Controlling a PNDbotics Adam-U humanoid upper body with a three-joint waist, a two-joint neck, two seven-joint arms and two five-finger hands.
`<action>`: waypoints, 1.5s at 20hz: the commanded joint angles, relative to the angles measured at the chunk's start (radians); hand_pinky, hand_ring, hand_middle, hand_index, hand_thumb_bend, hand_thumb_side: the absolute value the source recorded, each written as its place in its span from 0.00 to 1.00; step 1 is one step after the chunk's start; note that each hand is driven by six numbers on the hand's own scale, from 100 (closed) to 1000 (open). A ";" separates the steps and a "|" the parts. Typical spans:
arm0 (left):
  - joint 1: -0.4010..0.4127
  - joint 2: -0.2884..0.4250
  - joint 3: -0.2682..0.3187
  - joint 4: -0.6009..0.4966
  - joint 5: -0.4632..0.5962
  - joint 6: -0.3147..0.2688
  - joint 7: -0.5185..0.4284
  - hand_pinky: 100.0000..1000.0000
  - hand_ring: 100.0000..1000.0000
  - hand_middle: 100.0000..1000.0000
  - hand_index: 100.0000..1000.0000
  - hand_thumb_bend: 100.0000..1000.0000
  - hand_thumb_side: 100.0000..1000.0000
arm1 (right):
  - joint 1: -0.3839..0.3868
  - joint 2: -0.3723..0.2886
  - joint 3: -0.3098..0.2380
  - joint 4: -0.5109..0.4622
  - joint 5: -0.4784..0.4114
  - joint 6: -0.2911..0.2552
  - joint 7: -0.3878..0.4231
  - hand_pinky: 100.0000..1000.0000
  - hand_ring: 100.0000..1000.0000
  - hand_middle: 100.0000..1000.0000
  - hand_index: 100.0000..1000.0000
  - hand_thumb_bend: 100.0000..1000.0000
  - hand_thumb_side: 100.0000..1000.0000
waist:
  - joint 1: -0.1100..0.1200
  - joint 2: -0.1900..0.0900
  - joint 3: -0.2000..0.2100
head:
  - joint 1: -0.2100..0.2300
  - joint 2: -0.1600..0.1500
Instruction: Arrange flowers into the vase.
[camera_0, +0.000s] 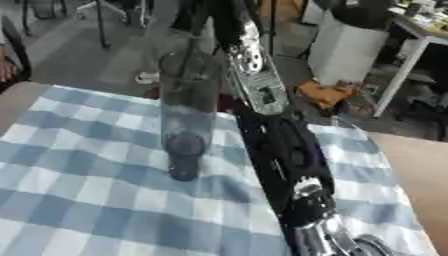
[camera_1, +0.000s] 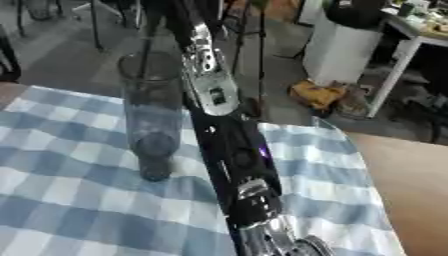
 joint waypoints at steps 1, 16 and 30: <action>-0.003 0.014 0.002 -0.014 -0.002 0.003 0.000 0.46 0.56 0.44 0.86 0.00 0.87 | -0.030 -0.034 0.003 -0.007 0.045 -0.004 0.008 0.00 0.14 0.00 0.13 0.00 0.94 | 0.012 -0.029 -0.002 | 0.001 -0.001; -0.001 0.012 0.004 -0.014 -0.005 0.006 0.004 0.46 0.56 0.44 0.86 0.00 0.87 | -0.022 -0.044 0.001 0.011 0.166 0.036 0.039 0.00 0.16 0.00 0.12 0.00 0.93 | 0.020 -0.035 -0.005 | 0.003 0.001; -0.001 0.009 0.004 -0.014 -0.009 0.012 0.008 0.46 0.56 0.44 0.86 0.00 0.87 | -0.008 -0.046 0.008 0.021 0.198 0.102 0.131 0.13 0.27 0.00 0.18 0.00 0.90 | 0.022 -0.035 -0.008 | 0.008 0.001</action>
